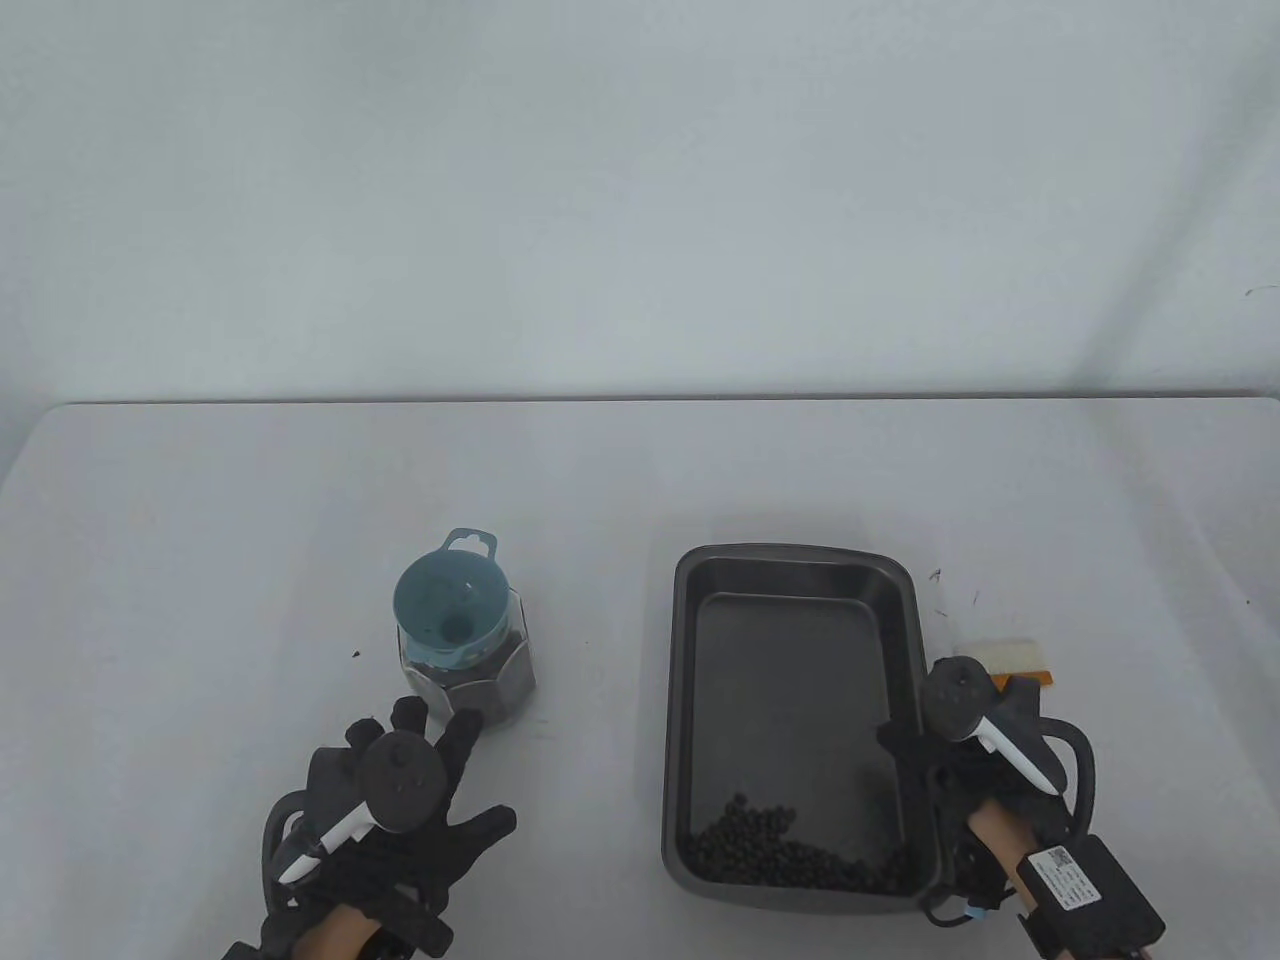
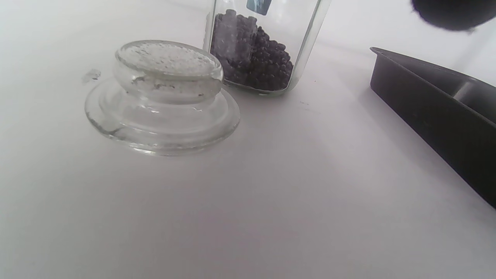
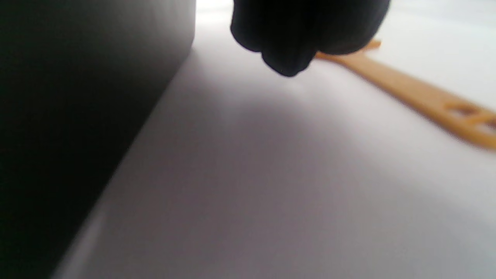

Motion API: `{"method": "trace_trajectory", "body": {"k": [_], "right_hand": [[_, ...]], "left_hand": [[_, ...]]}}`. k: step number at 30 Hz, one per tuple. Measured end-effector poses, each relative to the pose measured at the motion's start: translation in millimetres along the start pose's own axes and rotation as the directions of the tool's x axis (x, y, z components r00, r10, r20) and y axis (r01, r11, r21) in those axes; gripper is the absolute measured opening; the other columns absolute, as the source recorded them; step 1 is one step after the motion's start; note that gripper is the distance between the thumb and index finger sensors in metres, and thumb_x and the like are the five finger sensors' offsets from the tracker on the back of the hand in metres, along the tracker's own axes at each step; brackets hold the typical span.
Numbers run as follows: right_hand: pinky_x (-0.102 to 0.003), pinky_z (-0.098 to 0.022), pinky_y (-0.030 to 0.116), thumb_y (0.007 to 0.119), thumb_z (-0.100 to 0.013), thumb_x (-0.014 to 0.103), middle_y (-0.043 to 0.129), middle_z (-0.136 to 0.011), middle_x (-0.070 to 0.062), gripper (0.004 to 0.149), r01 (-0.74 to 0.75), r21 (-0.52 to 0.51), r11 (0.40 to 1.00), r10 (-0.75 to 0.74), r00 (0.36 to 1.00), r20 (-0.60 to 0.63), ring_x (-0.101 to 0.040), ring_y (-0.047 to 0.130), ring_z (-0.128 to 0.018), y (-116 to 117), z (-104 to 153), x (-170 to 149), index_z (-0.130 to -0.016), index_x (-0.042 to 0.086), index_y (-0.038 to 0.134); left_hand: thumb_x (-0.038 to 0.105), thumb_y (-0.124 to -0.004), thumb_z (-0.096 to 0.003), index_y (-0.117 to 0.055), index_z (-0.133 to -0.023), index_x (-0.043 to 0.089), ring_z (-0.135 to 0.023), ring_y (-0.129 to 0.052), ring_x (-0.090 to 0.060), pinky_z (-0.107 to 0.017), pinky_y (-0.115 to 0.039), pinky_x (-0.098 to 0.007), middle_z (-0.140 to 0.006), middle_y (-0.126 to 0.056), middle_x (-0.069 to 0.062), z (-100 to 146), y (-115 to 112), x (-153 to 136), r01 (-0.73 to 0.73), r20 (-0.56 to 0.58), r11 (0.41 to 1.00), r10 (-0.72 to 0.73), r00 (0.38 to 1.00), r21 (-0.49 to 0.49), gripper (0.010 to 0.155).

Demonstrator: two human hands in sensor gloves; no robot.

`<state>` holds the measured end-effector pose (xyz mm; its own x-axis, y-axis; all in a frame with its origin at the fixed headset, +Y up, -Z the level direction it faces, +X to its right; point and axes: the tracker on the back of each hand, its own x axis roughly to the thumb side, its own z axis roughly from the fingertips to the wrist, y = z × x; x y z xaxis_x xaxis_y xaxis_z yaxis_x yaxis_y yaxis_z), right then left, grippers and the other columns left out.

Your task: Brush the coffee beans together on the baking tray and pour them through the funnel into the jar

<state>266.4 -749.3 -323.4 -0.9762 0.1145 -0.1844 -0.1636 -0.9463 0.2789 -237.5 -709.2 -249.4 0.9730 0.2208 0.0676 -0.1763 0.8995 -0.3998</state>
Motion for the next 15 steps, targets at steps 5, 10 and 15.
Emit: {"method": "trace_trajectory", "body": {"k": [5, 10, 15], "right_hand": [[-0.048, -0.059, 0.075, 0.081, -0.045, 0.056, 0.067, -0.1, -0.009, 0.085, 0.018, 0.032, 0.999, -0.018, 1.0, -0.011, -0.029, 0.085, -0.079, 4.9, -2.4, -0.5, -0.104, 0.026, 0.027], [-0.043, -0.056, 0.079, 0.082, -0.047, 0.052, 0.074, -0.095, -0.004, 0.071, 0.009, 0.038, 0.999, -0.009, 1.0, -0.005, -0.023, 0.089, -0.074, 5.1, -3.6, 0.7, -0.1, 0.032, 0.039], [-0.035, -0.05, 0.086, 0.083, -0.05, 0.048, 0.081, -0.088, 0.001, 0.047, 0.076, 0.04, 0.996, -0.076, 0.997, 0.016, -0.014, 0.096, -0.066, 4.1, -5.5, -2.3, -0.088, 0.034, 0.059]], "left_hand": [[0.085, -0.054, -0.0406, -0.015, -0.114, 0.046, -0.113, -0.018, -0.058, -0.08, -0.028, -0.07, -0.122, -0.007, -0.013, 0.2, 0.0, -0.4, 0.002, -0.005, 1.0, -0.002, 1.0, 0.003, 0.092], [0.085, -0.054, -0.0406, -0.014, -0.114, 0.046, -0.113, -0.017, -0.058, -0.079, -0.027, -0.07, -0.122, -0.007, -0.013, 0.6, 0.3, -0.3, 0.011, -0.01, 1.0, -0.011, 1.0, 0.011, 0.092], [0.085, -0.054, -0.0406, -0.014, -0.114, 0.046, -0.113, -0.017, -0.058, -0.079, -0.028, -0.07, -0.122, -0.007, -0.013, 0.6, 0.2, -0.5, 0.008, -0.013, 1.0, -0.008, 1.0, 0.01, 0.092]]}}
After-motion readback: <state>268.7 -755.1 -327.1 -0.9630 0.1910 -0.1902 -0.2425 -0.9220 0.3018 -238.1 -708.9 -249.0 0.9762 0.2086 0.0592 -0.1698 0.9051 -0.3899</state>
